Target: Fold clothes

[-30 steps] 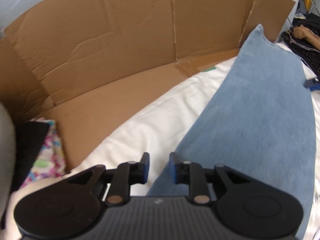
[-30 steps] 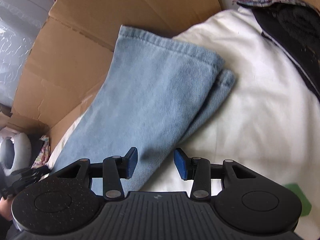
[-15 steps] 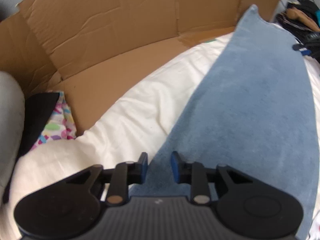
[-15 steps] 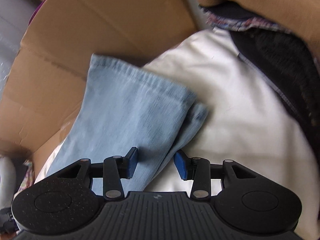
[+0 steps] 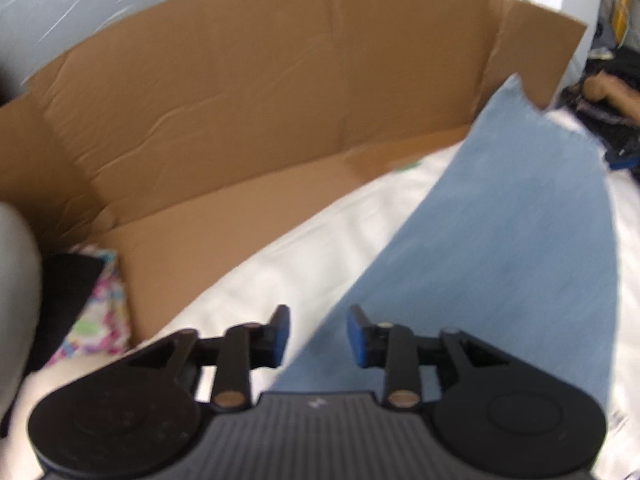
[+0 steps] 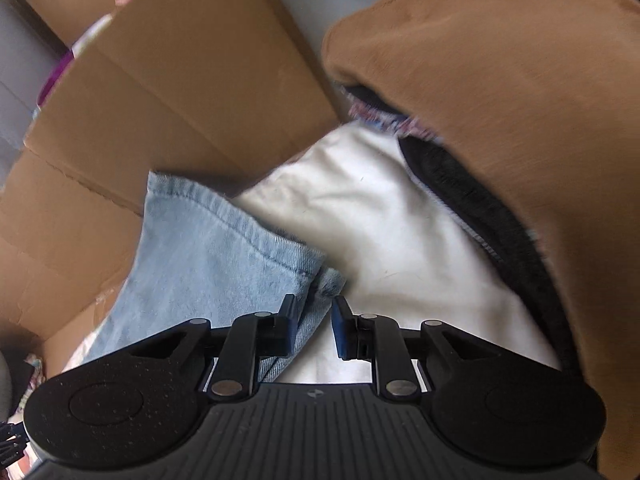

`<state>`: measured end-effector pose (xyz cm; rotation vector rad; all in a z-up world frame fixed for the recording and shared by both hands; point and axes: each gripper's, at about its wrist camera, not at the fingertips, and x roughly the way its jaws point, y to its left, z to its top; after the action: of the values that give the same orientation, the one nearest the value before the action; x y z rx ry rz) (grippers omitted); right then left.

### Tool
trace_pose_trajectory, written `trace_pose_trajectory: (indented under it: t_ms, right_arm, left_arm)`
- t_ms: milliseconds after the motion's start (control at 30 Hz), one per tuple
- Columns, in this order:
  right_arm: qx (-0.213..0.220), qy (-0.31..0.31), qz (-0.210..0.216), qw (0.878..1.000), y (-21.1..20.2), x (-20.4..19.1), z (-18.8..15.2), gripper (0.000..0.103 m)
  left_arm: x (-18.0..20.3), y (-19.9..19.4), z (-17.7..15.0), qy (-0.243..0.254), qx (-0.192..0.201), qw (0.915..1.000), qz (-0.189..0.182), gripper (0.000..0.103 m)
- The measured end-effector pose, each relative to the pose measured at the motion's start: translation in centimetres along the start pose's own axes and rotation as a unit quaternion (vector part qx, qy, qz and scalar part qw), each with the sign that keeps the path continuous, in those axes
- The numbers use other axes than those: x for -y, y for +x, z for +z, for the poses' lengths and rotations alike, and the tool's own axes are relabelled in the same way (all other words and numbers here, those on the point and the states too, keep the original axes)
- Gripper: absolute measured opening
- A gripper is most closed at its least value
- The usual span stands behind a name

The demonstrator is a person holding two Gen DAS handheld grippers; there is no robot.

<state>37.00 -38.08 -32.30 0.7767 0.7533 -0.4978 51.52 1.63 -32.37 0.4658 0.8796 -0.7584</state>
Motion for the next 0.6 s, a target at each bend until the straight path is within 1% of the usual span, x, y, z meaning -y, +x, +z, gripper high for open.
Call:
trace_pose_trajectory:
  t_ms: [67, 133, 267, 333, 400, 467, 533, 600]
  right_arm:
    - [0.004, 0.019, 0.010, 1.000, -0.7, 0.8, -0.2, 0.021]
    - [0.000, 0.029, 0.021, 0.999, -1.2, 1.4, -0.7, 0.021]
    - [-0.012, 0.017, 0.039, 0.999, -0.7, 2.3, -1.9, 0.022]
    - [-0.015, 0.023, 0.052, 0.998, -0.4, 2.9, -2.4, 0.022]
    - [-0.018, 0.023, 0.060, 0.998, -0.3, 3.2, -2.7, 0.022]
    - [-0.017, 0.012, 0.077, 0.997, -0.6, 3.3, -3.0, 0.023]
    - [-0.011, -0.003, 0.088, 0.996, -1.0, 3.4, -3.4, 0.031]
    - [-0.005, -0.015, 0.097, 0.995, -1.6, 3.8, -3.9, 0.031]
  left_arm:
    - [1.8, -0.1, 1.1, -0.006, 0.009, 0.9998, -0.014, 0.050]
    - [3.8, -0.2, 2.3, -0.015, 0.016, 0.9993, -0.031, 0.052]
    - [7.9, -0.6, 4.8, -0.022, 0.025, 0.9970, -0.071, 0.054]
    - [9.6, -1.0, 5.9, -0.024, 0.027, 0.9956, -0.087, 0.058]
    - [10.8, -1.3, 6.9, -0.028, 0.022, 0.9951, -0.093, 0.060]
    - [11.7, -1.4, 7.7, -0.031, 0.013, 0.9950, -0.093, 0.064]
    - [12.6, -1.2, 8.4, -0.032, 0.002, 0.9954, -0.090, 0.064]
    - [13.9, -0.7, 8.8, -0.020, -0.008, 0.9964, -0.082, 0.064]
